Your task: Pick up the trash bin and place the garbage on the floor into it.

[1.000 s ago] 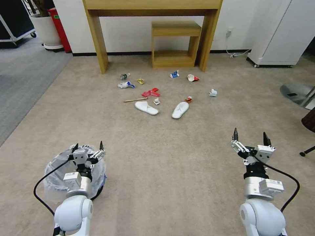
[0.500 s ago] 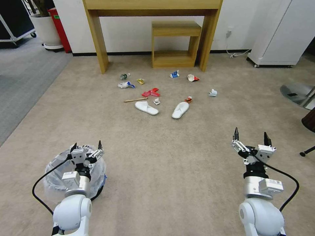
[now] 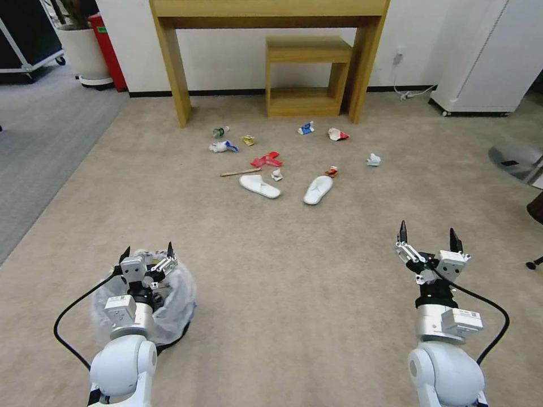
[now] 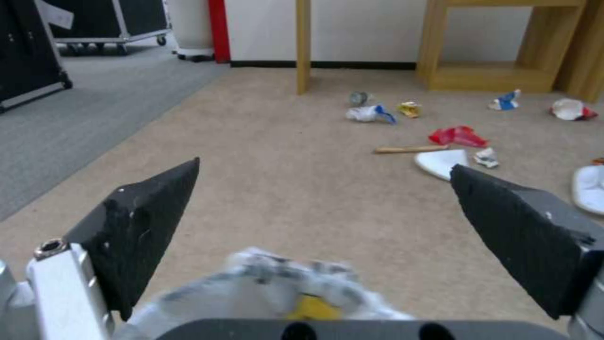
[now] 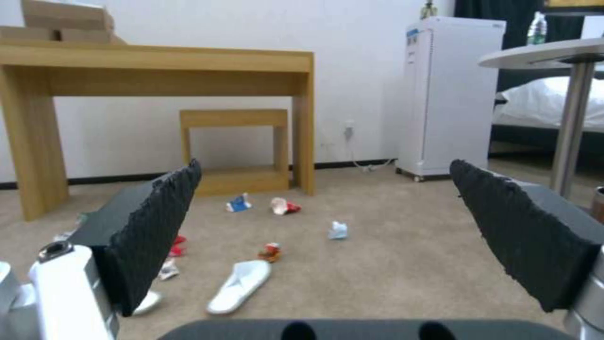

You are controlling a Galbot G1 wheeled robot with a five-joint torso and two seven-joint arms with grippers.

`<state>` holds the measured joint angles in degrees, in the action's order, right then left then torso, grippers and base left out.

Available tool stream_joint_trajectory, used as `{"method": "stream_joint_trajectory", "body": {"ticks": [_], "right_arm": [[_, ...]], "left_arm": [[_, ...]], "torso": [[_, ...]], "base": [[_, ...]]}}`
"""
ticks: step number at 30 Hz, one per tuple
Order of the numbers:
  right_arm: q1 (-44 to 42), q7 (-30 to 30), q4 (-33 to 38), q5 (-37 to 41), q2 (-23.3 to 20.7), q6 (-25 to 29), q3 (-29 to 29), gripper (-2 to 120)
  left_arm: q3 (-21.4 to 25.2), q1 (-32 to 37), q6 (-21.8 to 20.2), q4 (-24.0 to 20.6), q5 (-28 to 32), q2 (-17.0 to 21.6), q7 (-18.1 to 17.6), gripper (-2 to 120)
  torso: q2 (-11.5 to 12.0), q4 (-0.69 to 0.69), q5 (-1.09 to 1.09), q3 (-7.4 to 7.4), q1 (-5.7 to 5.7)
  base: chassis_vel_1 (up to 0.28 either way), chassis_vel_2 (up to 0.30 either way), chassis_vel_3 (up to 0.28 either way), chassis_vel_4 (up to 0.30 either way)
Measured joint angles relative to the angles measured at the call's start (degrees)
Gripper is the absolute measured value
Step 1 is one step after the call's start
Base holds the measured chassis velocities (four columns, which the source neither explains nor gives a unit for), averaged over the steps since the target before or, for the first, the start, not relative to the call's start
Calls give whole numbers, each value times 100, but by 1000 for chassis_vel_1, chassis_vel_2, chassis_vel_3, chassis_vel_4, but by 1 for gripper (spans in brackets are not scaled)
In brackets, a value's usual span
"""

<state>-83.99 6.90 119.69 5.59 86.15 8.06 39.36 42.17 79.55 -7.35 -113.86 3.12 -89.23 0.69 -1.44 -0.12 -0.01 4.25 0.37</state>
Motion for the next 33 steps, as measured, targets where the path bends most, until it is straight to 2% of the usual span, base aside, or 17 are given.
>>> {"method": "stream_joint_trajectory", "body": {"ticks": [10, 33], "right_arm": [[-20, -79, -26, -22, -5, 81, -6, 100], [-98, -120, 75, -4, -66, 20, 1, 100]], "left_arm": [[-1, 10, 2, 13, -9, -7, -16, 100], [-67, 159, -117, -37, 112, 14, -85, 100]], "torso": [[0, 0, -1, -1, 0], [0, 0, 1, -1, -1]], "base": [[203, 183, -183, -190], [-11, -8, 1, 6]]}}
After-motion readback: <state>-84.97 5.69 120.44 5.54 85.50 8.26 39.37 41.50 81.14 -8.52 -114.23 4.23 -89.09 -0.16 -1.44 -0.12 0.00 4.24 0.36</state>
